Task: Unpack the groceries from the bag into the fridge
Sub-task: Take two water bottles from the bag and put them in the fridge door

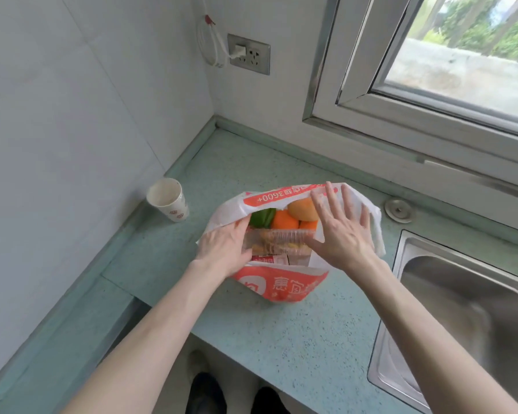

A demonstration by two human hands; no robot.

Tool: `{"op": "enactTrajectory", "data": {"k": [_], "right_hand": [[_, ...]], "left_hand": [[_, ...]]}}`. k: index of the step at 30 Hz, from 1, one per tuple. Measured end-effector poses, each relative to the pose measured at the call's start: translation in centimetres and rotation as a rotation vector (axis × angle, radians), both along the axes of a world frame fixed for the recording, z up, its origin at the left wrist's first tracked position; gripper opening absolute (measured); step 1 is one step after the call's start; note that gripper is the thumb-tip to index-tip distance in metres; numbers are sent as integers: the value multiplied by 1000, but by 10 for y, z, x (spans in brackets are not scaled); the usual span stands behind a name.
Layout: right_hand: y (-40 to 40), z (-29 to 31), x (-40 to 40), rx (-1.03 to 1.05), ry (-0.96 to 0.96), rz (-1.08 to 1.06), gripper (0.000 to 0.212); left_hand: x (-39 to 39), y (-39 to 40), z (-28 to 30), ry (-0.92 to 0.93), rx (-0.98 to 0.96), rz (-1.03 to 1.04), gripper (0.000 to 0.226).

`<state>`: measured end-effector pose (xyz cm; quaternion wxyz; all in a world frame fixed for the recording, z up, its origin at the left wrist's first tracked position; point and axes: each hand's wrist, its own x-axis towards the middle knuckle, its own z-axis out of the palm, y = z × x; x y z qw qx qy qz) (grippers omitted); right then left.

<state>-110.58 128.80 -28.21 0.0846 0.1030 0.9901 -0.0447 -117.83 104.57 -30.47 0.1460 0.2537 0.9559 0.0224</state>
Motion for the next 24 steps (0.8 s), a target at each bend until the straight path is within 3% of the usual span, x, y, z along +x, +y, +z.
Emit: {"op": "enactTrajectory", "data": {"k": [4, 7, 10, 12, 15, 19, 24], "right_hand": [[8, 3, -5, 72, -27, -21, 100], [4, 5, -3, 73, 41, -10, 97], [-15, 1, 1, -33, 299, 78, 67], [-27, -4, 1, -97, 407, 231, 44], [-36, -16, -5, -104, 305, 405, 41], [-35, -29, -17, -72, 135, 393, 42], [-41, -44, -30, 56, -98, 295, 52]], "left_hand": [[-5, -17, 8, -16, 91, 10, 100], [-5, -27, 16, -31, 131, -73, 93], [3, -31, 12, 56, 337, -220, 58], [5, -30, 4, 175, 436, -331, 47], [-3, -23, -3, 293, 418, -381, 66], [-17, -25, -8, 253, 271, -220, 96], [-11, -26, -20, 201, 201, -178, 98]]}}
